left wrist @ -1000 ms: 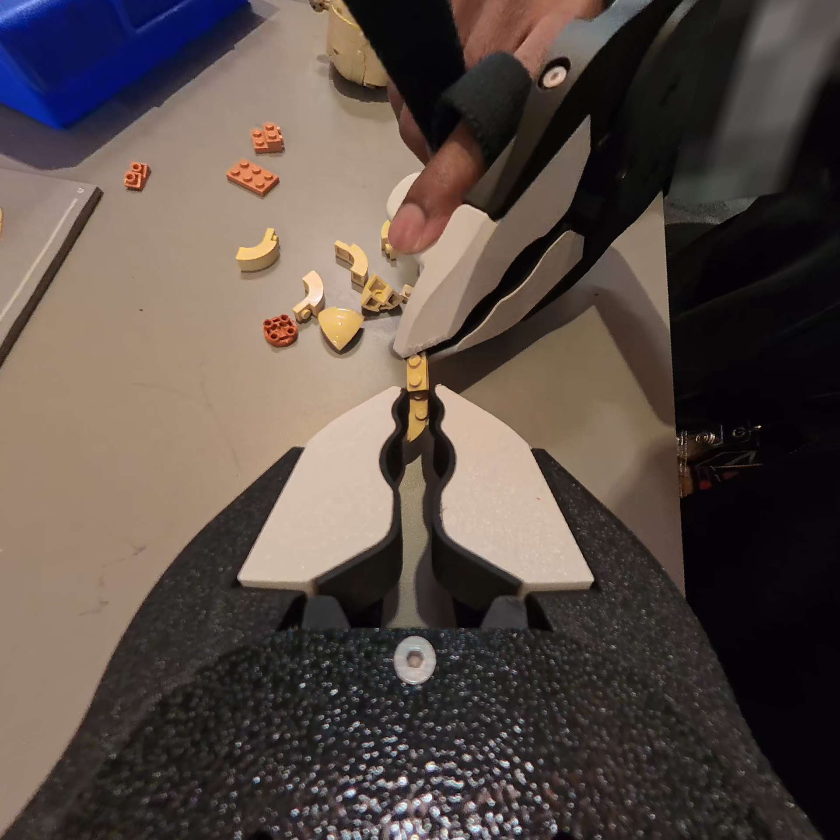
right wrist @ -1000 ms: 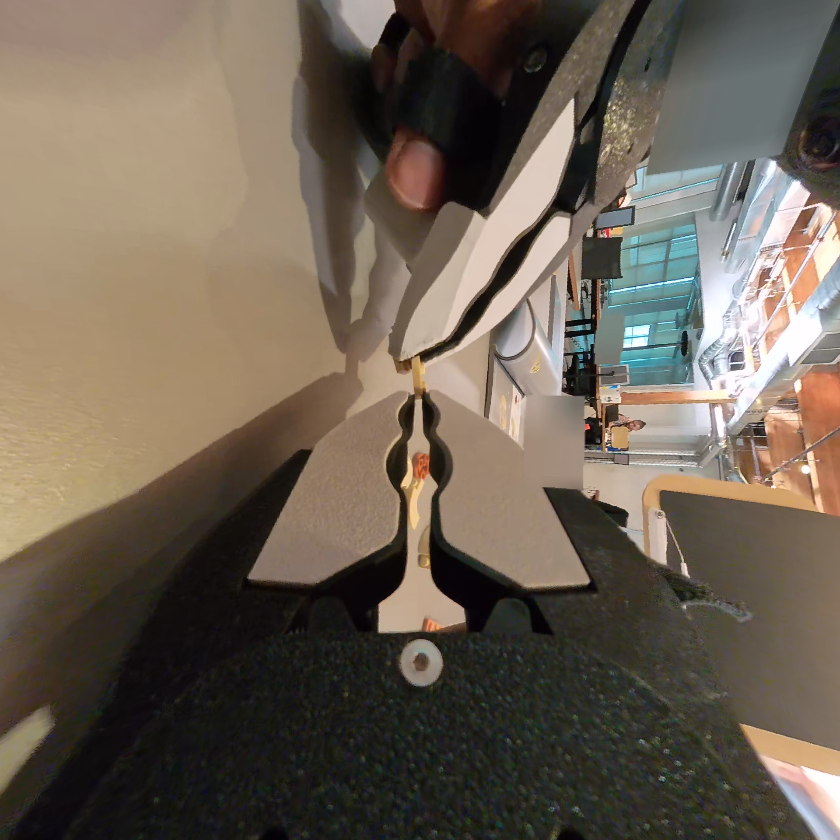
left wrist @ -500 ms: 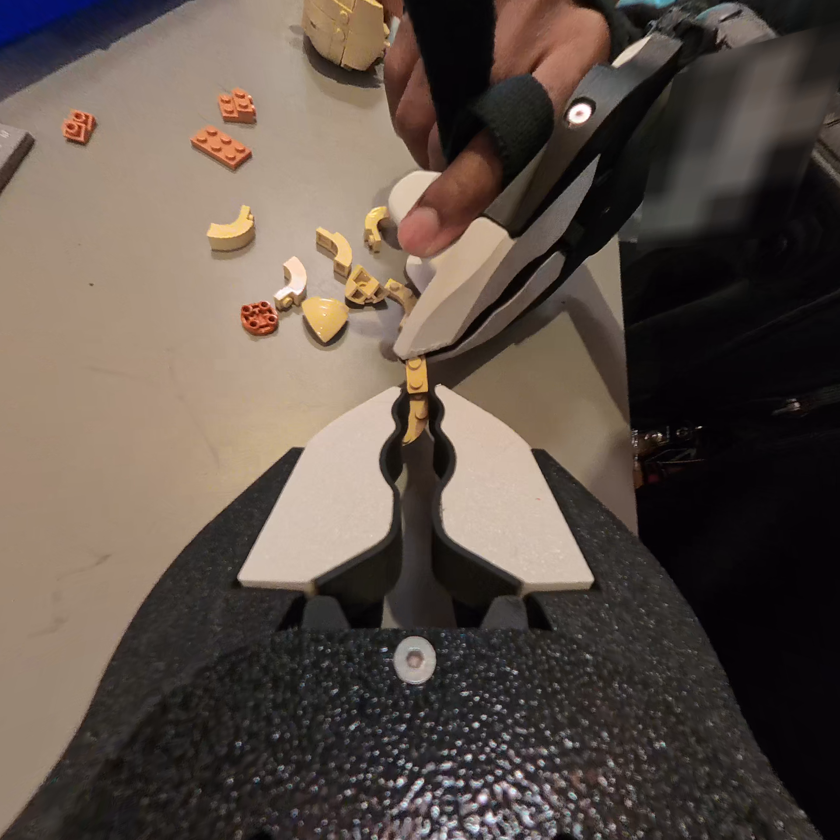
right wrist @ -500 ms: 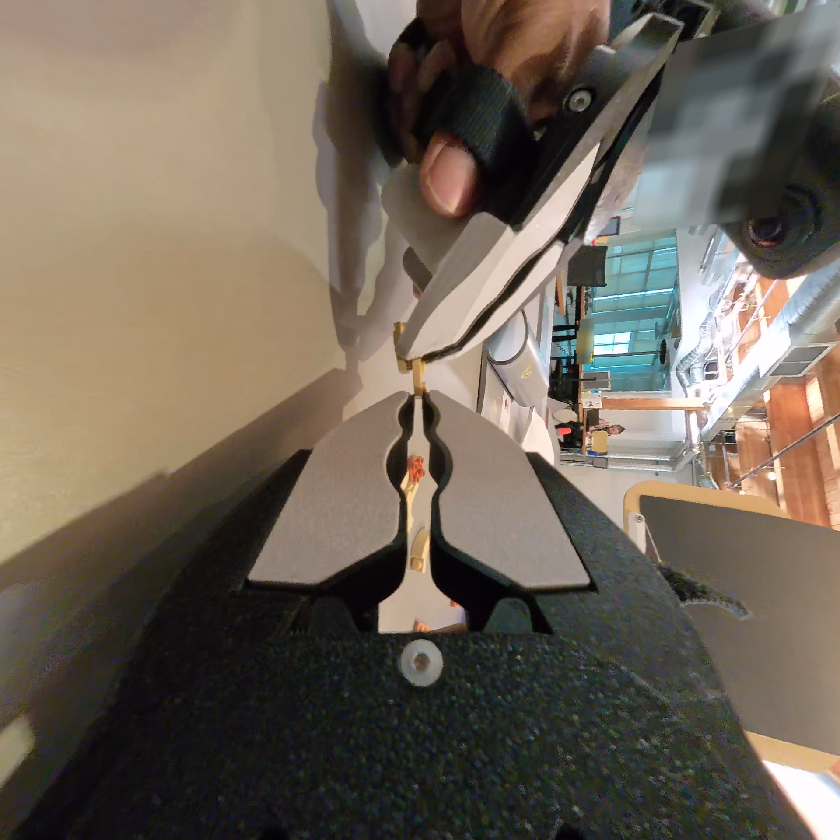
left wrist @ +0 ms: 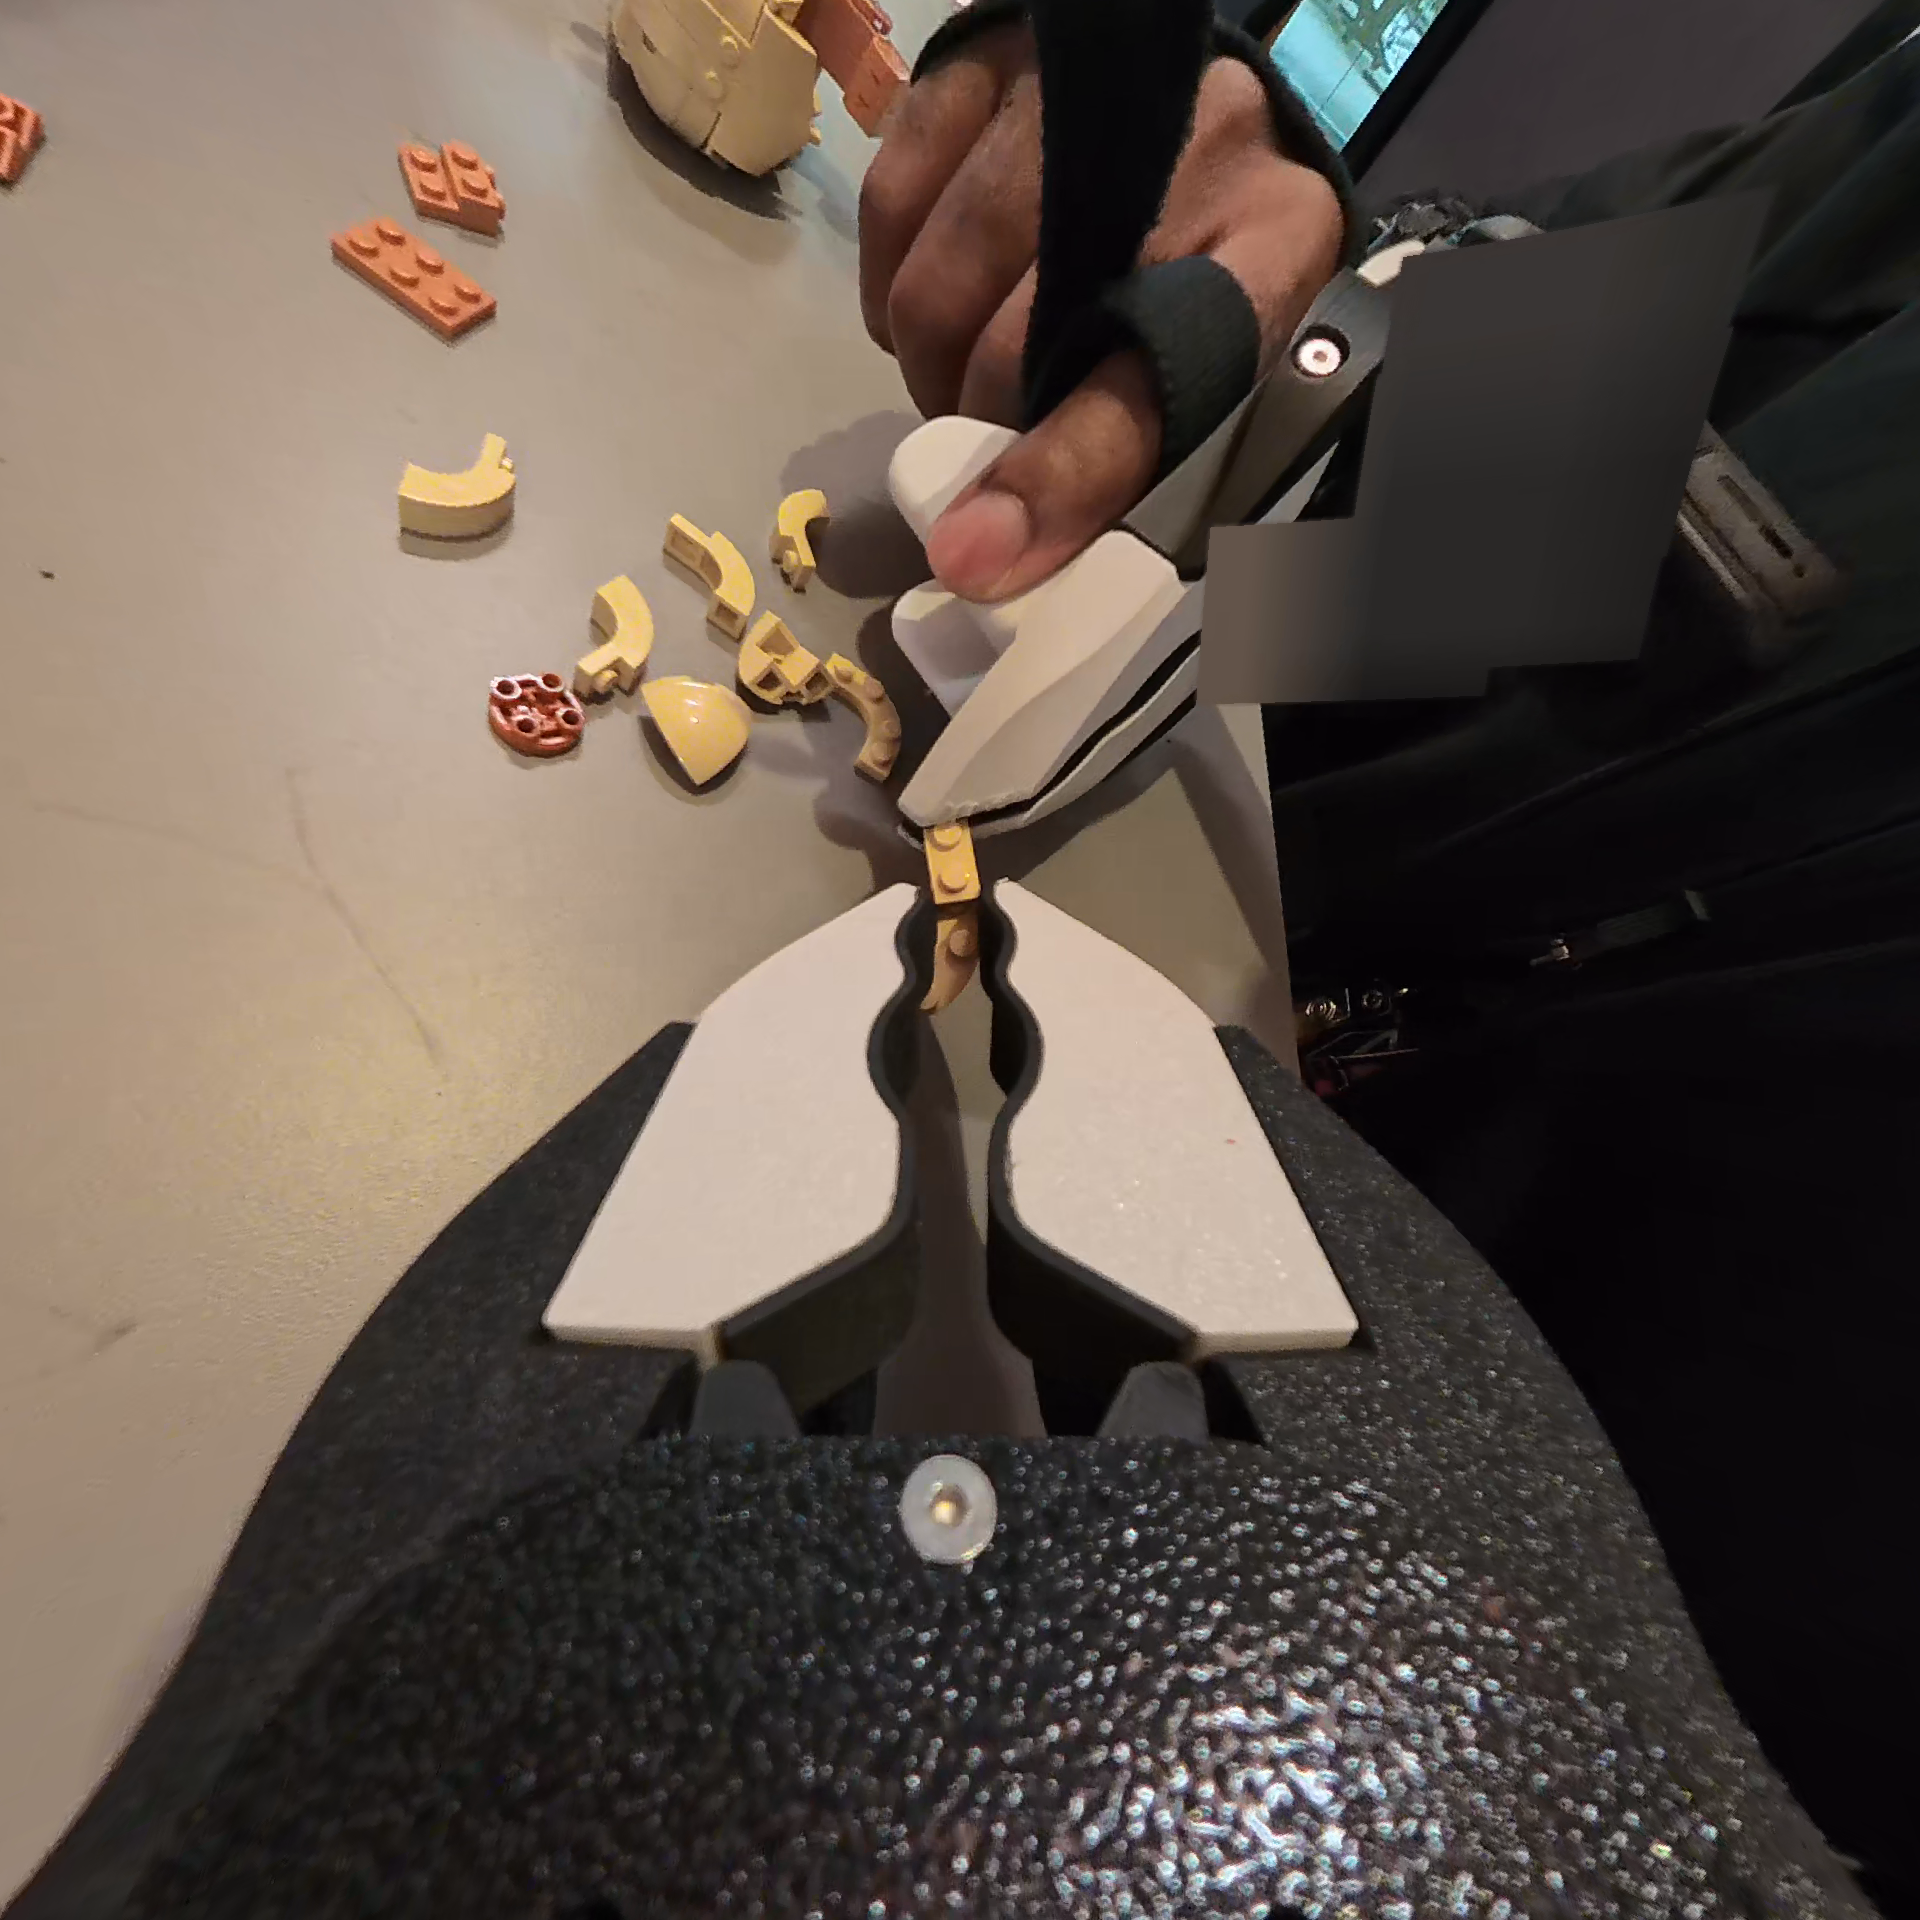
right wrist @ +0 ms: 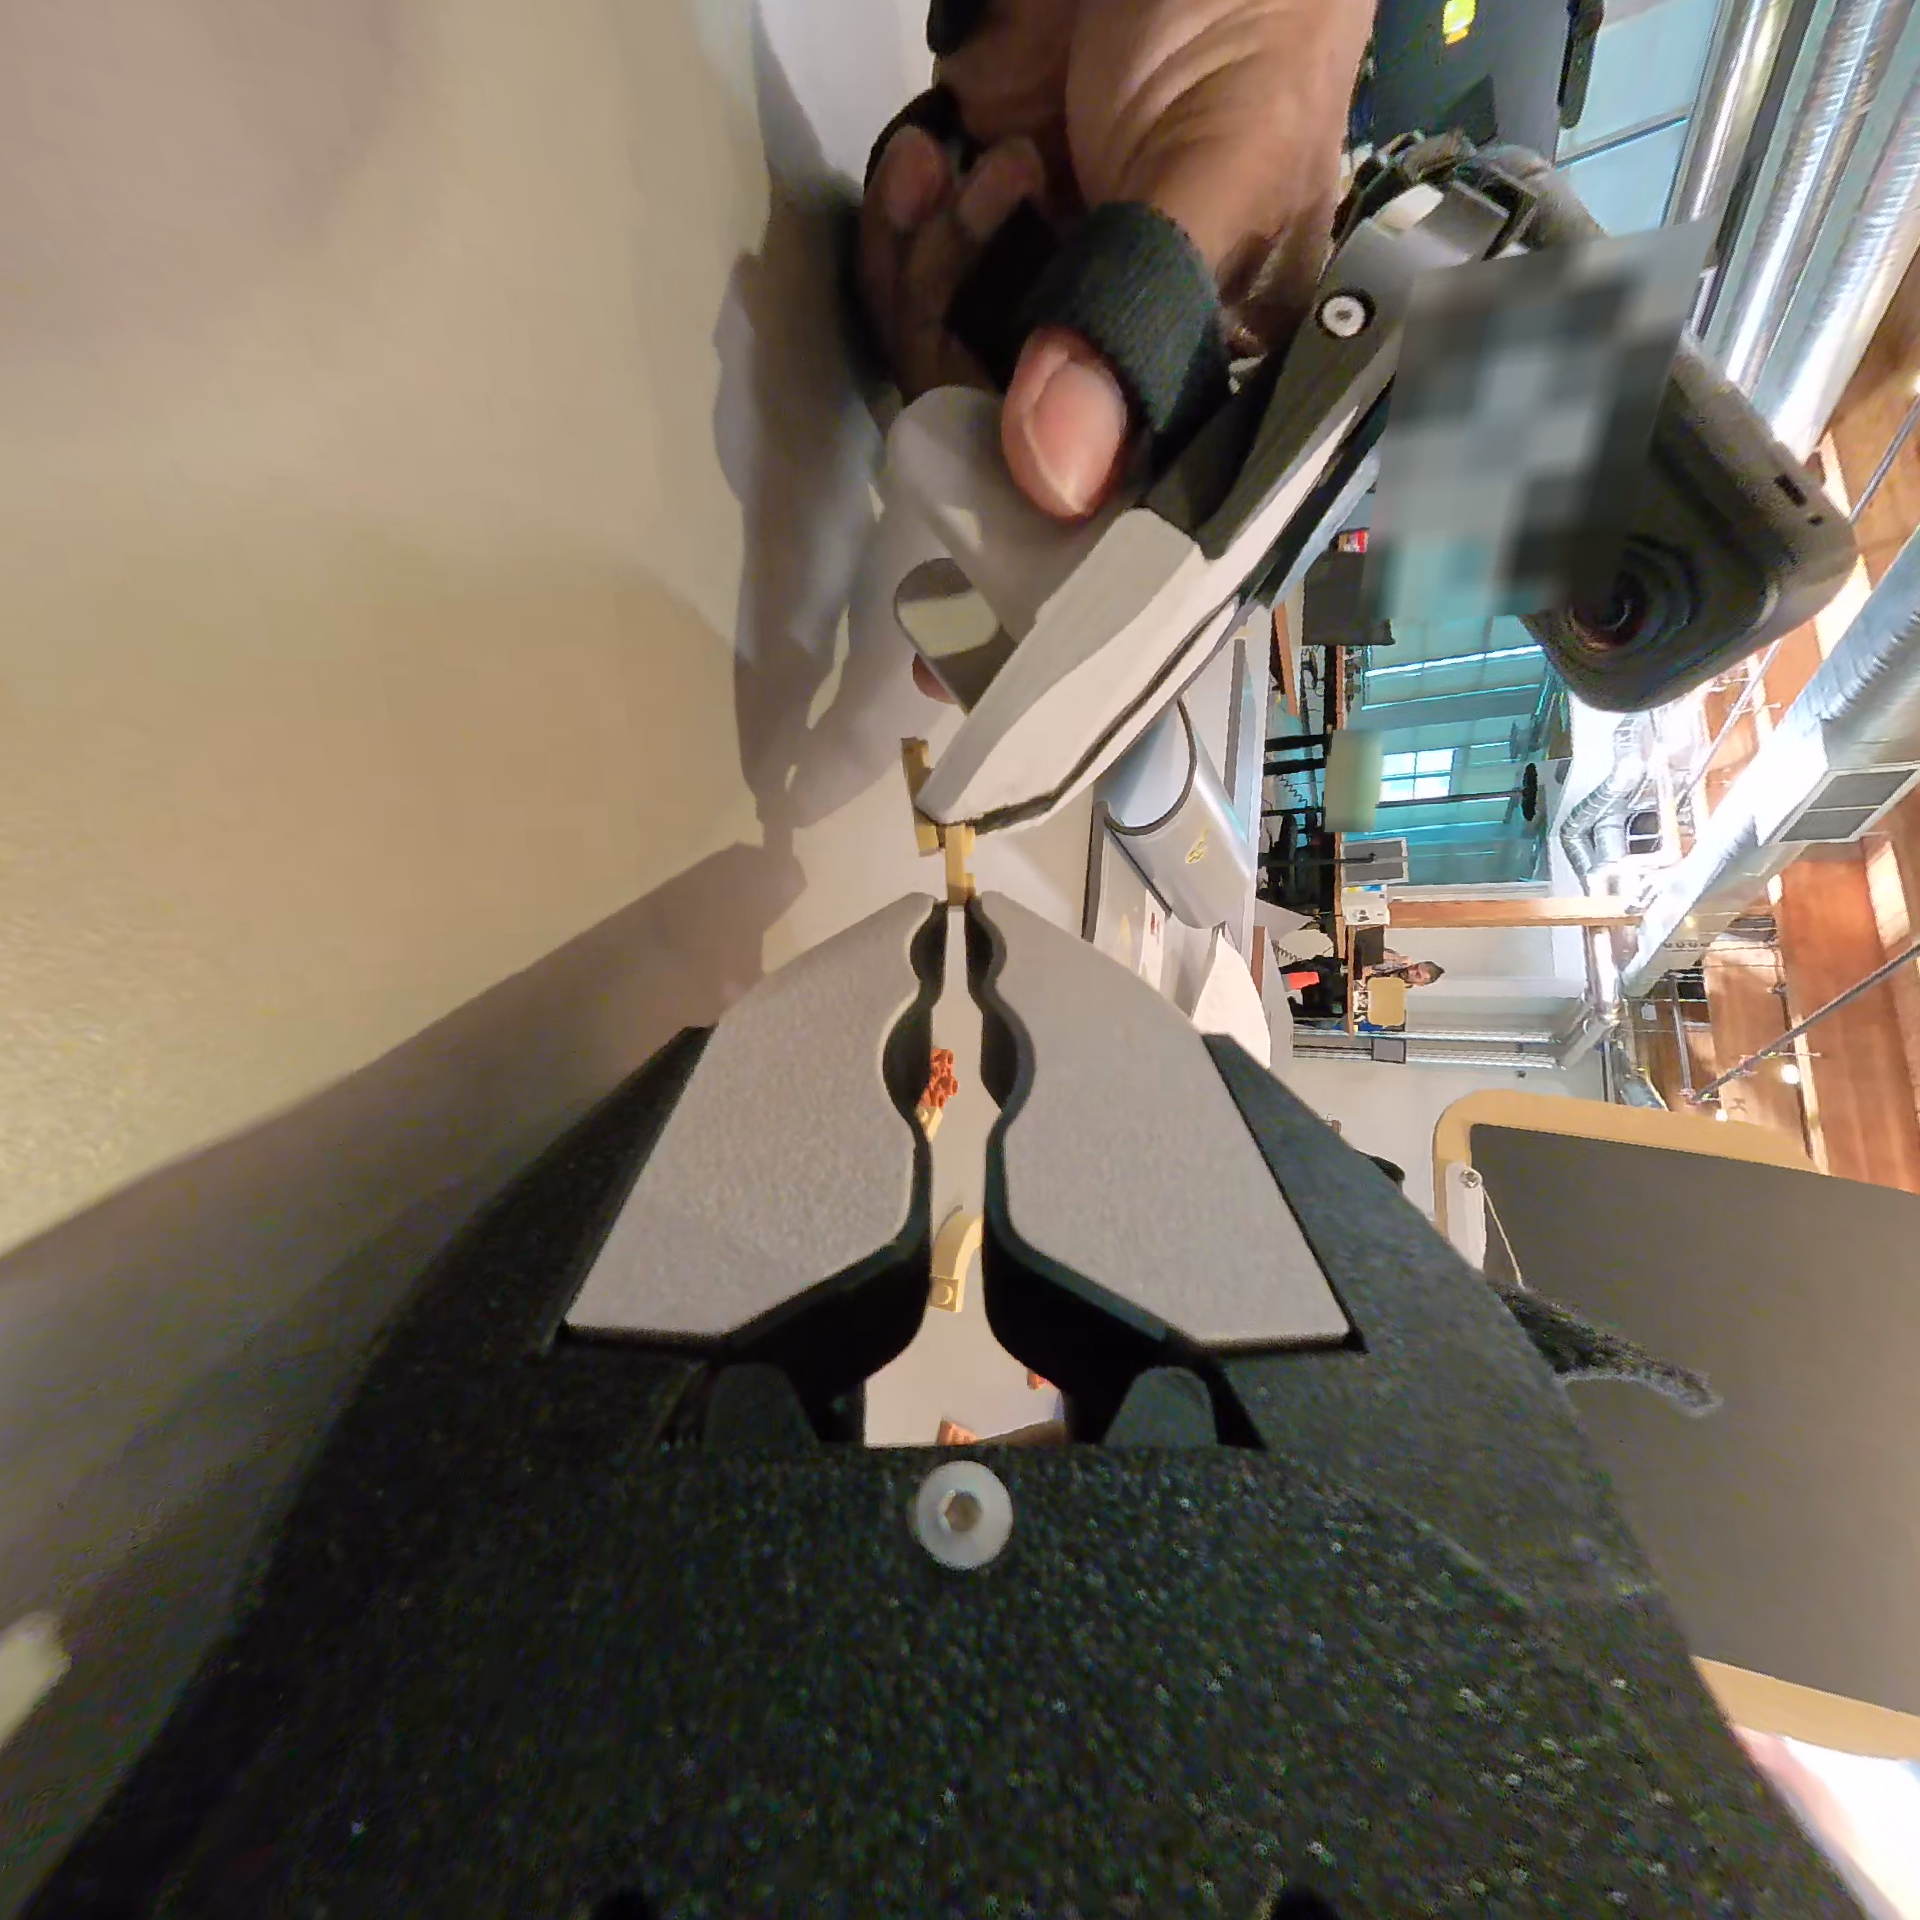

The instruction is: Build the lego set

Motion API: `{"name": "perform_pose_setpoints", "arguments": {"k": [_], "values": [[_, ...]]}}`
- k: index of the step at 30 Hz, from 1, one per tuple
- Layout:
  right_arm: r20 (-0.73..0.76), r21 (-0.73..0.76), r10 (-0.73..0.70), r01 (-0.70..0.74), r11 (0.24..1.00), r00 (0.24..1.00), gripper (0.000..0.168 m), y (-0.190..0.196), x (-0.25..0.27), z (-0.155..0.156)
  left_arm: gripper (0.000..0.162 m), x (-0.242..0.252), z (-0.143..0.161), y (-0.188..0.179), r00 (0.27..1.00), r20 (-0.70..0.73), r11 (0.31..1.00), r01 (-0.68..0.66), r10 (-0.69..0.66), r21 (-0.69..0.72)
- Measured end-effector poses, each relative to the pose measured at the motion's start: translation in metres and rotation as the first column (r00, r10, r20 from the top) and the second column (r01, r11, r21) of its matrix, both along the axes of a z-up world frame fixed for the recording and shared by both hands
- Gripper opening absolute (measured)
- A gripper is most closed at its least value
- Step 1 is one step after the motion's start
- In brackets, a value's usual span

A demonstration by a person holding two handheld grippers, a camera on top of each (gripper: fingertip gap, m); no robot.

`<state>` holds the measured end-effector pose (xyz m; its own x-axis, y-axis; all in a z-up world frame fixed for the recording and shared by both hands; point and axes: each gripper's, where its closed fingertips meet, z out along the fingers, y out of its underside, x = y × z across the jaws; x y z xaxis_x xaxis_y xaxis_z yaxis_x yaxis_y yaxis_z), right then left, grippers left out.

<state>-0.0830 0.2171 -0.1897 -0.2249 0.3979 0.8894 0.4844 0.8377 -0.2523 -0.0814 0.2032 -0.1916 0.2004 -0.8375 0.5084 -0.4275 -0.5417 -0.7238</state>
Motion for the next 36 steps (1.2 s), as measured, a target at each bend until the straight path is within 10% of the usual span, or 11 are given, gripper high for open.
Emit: {"name": "perform_pose_setpoints", "arguments": {"k": [36], "values": [[0.014,0.038,-0.025,0.024,0.999,1.000,0.003,0.0028,-0.0030,0.0008,0.007,-0.0005,-0.0019,0.0019,1.000,-0.017,1.000,-0.012,0.012,0.020]]}}
